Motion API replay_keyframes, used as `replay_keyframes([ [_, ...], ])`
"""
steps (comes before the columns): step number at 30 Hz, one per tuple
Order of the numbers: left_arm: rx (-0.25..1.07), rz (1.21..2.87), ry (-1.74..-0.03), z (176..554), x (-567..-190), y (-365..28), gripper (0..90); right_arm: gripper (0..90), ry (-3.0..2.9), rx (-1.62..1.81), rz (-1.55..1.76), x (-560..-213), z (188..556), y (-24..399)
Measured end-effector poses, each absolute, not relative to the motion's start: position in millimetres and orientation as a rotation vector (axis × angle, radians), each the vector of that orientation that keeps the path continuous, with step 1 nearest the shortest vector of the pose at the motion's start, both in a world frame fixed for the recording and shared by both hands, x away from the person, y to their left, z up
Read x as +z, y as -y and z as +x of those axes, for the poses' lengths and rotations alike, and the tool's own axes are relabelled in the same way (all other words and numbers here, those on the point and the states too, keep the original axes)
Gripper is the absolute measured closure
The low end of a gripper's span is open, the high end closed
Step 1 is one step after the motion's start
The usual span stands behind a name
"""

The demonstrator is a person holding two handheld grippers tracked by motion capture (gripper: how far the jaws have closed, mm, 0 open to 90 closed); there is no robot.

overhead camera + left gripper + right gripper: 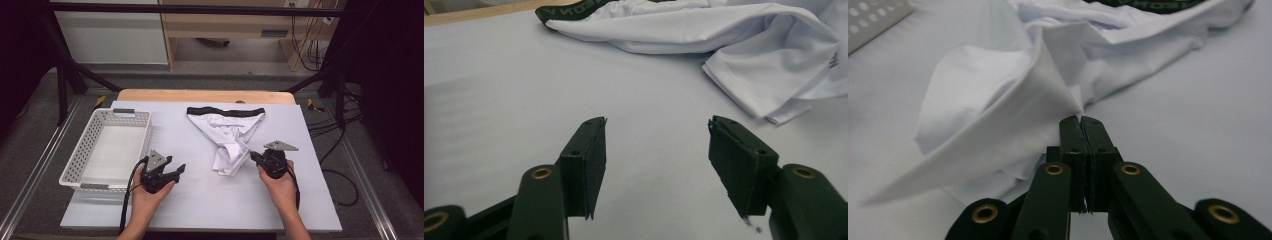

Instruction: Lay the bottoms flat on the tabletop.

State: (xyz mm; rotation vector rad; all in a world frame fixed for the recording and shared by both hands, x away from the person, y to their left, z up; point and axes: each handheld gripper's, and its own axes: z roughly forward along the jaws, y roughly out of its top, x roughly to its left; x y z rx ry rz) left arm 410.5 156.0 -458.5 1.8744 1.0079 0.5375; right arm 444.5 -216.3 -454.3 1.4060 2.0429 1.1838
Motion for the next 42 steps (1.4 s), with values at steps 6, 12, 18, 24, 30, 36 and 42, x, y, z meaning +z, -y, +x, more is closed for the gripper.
replay_keyframes([
  [6, 0.533, 1.876, -1.013, 411, -460, -156, 40.1, 88.1, -2.000, 1.161, 1.529, -468, 449, 239],
  [12, 0.529, 1.883, -1.005, 410, -460, -154, 39.8, 72.9, -1.981, 1.230, 1.499, -458, 432, 234],
  [18, 0.536, 1.876, -1.004, 411, -457, -156, 39.6, 61.9, -1.977, 1.264, 1.494, -454, 413, 220],
  [24, 0.536, 1.885, -0.998, 410, -459, -154, 39.3, 51.1, -2.017, 1.180, 1.444, -463, 410, 190],
  [30, 0.542, 1.891, -0.989, 410, -458, -152, 39.3, 52.1, -2.071, 1.102, 1.437, -473, 416, 174],
  [36, 0.542, 1.894, -0.984, 410, -459, -151, 39.3, 88.3, -2.038, 1.110, 1.453, -468, 412, 182],
  [42, 0.539, 1.893, -0.985, 409, -458, -151, 39.3, 88.8, -2.040, 1.174, 1.478, -451, 399, 205],
])
